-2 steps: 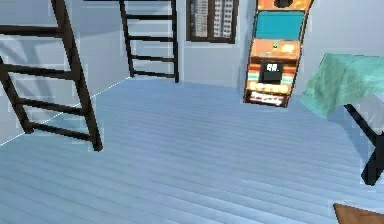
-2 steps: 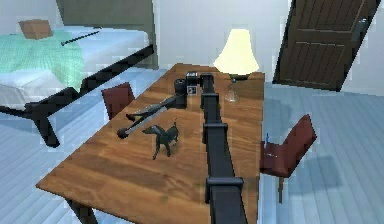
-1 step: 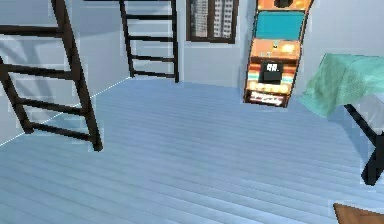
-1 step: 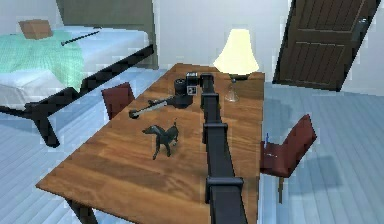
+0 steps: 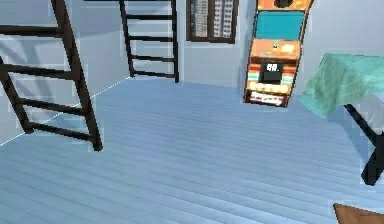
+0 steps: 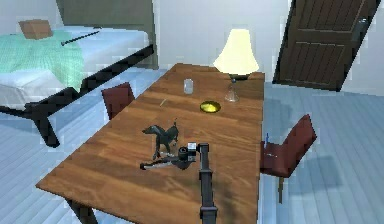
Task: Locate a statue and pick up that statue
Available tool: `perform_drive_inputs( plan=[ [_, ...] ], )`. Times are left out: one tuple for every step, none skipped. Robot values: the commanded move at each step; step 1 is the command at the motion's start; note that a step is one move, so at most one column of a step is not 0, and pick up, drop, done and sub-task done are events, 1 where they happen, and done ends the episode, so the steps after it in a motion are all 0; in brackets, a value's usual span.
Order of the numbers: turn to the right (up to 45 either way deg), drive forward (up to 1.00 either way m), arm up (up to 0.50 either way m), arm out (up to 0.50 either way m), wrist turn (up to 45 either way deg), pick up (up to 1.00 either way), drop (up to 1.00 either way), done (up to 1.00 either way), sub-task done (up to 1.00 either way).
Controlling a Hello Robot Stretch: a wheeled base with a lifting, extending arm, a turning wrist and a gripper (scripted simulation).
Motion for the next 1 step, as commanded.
perform_drive_inputs(
  plan=[
    [0.0, 0.00, 0.00, 0.00, 0.0, 1.00, 0.00, 0.00, 0.00]
  ],
)
